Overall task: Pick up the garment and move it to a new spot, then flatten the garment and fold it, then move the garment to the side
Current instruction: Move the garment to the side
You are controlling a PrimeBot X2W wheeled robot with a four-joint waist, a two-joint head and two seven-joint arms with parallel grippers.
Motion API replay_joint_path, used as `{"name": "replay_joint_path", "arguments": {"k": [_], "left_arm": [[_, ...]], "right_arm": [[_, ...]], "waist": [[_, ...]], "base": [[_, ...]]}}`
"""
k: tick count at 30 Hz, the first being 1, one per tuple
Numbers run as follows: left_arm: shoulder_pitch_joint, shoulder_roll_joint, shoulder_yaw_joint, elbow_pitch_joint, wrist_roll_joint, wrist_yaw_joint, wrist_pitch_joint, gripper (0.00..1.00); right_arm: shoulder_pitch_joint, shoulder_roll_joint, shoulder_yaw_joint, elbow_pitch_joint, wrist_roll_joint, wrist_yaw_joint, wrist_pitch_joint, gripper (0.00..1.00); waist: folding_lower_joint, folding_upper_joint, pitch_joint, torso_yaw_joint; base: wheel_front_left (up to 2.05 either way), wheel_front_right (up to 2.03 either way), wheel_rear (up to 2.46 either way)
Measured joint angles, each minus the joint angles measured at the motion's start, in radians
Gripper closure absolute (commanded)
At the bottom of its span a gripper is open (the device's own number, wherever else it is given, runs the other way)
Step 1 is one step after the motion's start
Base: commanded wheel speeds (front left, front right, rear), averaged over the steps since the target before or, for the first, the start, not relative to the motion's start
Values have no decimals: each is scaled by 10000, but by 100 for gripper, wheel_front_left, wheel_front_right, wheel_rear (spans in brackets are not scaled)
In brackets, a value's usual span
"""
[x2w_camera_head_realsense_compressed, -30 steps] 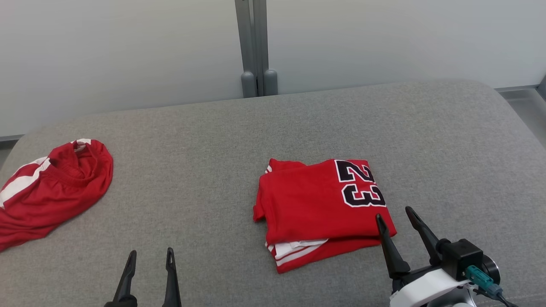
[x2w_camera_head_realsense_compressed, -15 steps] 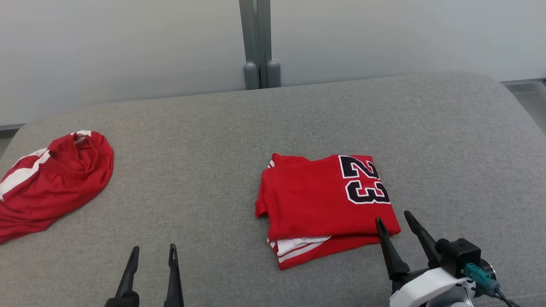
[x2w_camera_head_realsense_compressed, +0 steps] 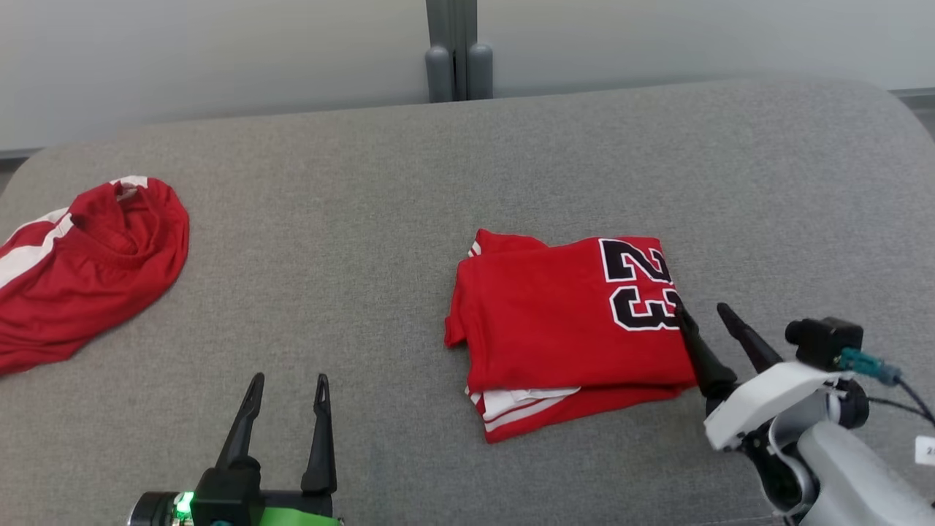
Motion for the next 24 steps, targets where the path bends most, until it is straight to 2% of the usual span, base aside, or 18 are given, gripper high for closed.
{"name": "replay_joint_path", "arguments": {"k": [7, 13, 17, 18, 19, 20, 21, 24], "left_arm": [[-634, 0, -270, 29, 35, -130, 0, 0], [-993, 0, -424, 61, 35, -132, 0, 0], [-1148, 2, -424, 92, 35, -132, 0, 0], [-1177, 0, -426, 94, 38, -132, 0, 0], [-1221, 0, -431, 98, 69, -146, 0, 0], [-1258, 2, -439, 98, 102, -161, 0, 0], [-1281, 2, -445, 96, 138, -165, 0, 0], [-1431, 0, -451, 44, 178, -186, 0, 0]], "right_arm": [[-881, -1482, 903, -44, 3189, -2, 1540, 0], [-1106, -2088, 1448, -234, 5049, -2, 2506, 0], [-1300, -2255, 1741, -234, 5749, 0, 2723, 0], [-1354, -2295, 1789, -221, 5845, 0, 2725, 6], [-1441, -2349, 1870, -221, 5935, 0, 2723, 41], [-1524, -2387, 1937, -222, 6002, 0, 2719, 56], [-1597, -2412, 2011, -236, 6059, 0, 2715, 100], [-1816, -2577, 2288, -337, 6142, 0, 2623, 100]], "waist": [[0, 0, 760, 280], [0, 0, 1362, 498], [0, 0, 1659, 616], [0, 0, 1711, 632], [0, 0, 1776, 648], [0, 0, 1837, 660], [0, 0, 1888, 668], [0, 1, 2102, 696]], "base": [[0, 0, 0], [0, 0, 0], [0, 0, 0], [0, 0, 0], [0, 0, 0], [0, 0, 0], [0, 0, 0], [0, 0, 0]]}}
